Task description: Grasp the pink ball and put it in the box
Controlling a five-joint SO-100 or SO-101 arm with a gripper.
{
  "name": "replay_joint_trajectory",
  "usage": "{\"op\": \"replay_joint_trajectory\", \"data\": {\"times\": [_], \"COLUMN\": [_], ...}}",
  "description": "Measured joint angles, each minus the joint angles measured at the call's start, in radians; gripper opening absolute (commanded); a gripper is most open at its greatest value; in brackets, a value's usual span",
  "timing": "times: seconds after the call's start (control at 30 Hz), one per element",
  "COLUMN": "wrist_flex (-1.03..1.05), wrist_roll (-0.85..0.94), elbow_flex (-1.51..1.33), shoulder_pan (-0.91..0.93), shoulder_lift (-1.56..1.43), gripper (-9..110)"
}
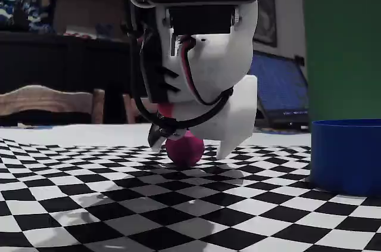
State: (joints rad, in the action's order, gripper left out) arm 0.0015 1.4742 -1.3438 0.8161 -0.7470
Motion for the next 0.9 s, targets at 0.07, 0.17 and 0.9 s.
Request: {"op": "replay_joint_trajectory", "data": {"times": [0.07,0.17,0.9], "wrist_flex": [0.000,0.000,0.035], "wrist_roll": [0.000,0.000,-0.008], "elbow_flex": [0.000,0.000,-0.023], "shoulder_pan": [-0.002,-0.006,-0.009], "shoulder_lift": [0.000,0.000,-0.055], "gripper": [7,0,0]}}
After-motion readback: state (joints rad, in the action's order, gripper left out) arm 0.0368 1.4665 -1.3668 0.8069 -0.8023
